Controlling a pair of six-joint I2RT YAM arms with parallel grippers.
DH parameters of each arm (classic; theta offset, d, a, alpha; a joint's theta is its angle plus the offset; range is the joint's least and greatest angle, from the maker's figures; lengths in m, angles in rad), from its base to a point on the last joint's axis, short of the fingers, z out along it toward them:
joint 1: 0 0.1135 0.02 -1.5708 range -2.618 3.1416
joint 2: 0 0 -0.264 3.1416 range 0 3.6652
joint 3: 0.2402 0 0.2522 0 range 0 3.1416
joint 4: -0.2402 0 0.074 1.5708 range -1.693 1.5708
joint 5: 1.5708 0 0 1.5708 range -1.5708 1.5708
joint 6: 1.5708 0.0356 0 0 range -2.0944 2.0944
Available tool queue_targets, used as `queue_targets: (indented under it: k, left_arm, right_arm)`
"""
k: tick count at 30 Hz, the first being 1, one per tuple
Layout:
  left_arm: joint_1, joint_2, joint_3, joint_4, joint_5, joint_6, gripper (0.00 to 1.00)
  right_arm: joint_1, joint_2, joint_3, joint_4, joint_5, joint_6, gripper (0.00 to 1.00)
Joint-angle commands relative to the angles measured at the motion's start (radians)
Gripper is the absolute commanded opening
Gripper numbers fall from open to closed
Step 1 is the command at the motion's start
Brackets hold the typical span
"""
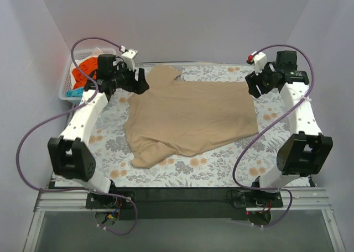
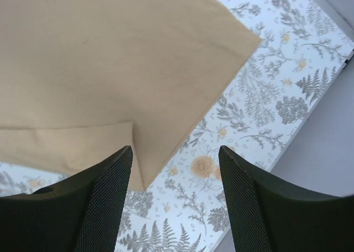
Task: Fold and stack the t-shirts
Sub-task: Flatten the tshirt out
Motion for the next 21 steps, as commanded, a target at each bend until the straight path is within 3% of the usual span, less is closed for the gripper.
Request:
queue_targets:
  k: [1,5,10,15,21]
  left_arm:
    - [-0.080,-0.205,-0.206,-0.083,0.074,0.075,0.64]
    - [-0.186,-0.330,-0.379,-0.086,0.048,0.065,0.64]
    - [-0.275,-0.374,-0.502,-0.094,0.010,0.043,0.64]
    - [-0.283,-0.344,-0.562,-0.085,-0.077,0.034,0.64]
    - [-0.282,-0.322,-0.573,-0.060,-0.073,0.029,0.64]
  right_arm:
    - [0.002,-0.018,-0.136,-0.118,-0.045,-0.057,0.59]
    - [0.001,-0.015,-0.206,-0.123,-0.060,-0.023,0.59]
    - [0.002,0.089,-0.182,-0.126,-0.106,0.057,0.61]
    - [0.002,0.196,-0.131,-0.128,-0.117,0.104,0.61]
    - [0.002,0.288,-0.081,-0.126,-0.140,0.147,0.61]
